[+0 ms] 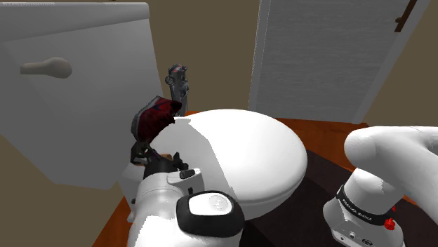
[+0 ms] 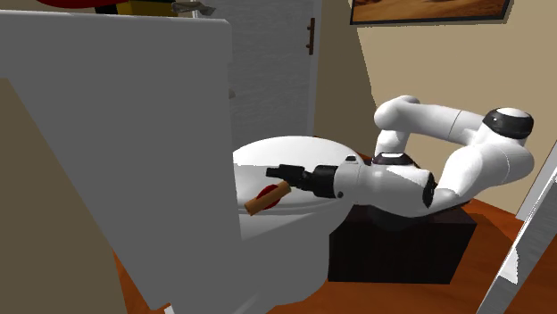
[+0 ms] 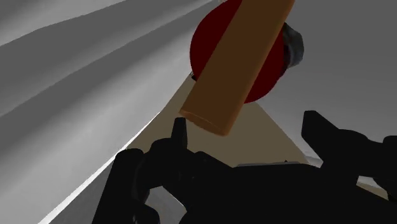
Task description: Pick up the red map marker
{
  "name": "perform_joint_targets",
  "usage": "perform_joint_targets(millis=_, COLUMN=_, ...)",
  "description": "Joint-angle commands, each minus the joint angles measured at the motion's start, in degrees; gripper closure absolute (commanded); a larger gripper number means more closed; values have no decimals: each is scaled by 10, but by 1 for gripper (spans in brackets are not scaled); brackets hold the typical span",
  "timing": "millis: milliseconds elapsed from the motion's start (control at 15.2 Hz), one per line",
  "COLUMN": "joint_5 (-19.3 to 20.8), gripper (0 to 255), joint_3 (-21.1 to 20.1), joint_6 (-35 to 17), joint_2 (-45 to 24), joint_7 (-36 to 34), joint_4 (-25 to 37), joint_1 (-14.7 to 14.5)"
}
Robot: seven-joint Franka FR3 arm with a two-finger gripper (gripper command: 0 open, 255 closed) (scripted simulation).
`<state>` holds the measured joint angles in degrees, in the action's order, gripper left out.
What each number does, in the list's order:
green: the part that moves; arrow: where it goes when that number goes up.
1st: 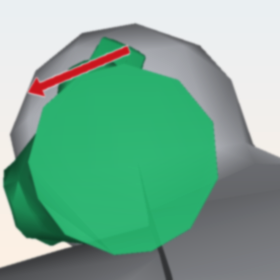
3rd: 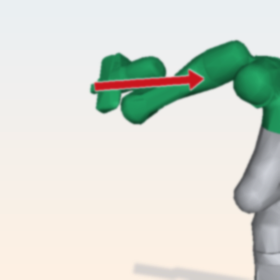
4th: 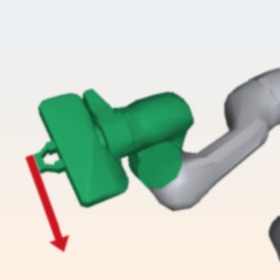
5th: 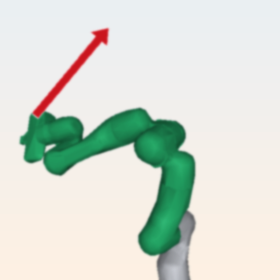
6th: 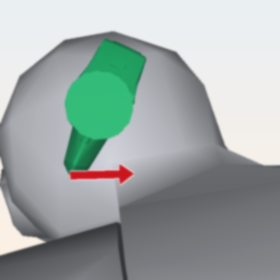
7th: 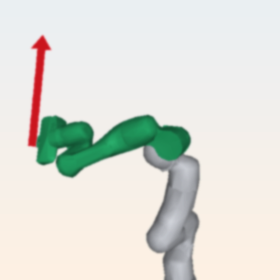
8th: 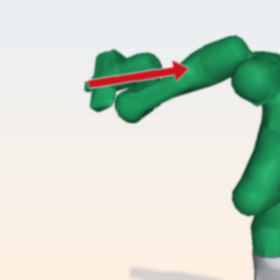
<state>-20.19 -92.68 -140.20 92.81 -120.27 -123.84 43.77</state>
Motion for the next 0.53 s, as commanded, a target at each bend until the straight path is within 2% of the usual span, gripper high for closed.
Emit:
perform_joint_targets(millis=0, joint_5=10, gripper=0, joint_3=12, joint_6=39, joint_2=32, joint_7=-37, joint_4=65, joint_1=42)
perform_joint_targets(millis=462, joint_5=-1, gripper=0, joint_3=-20, joint_6=37, joint_2=51, joint_7=-65, joint_4=70, joint_1=41)
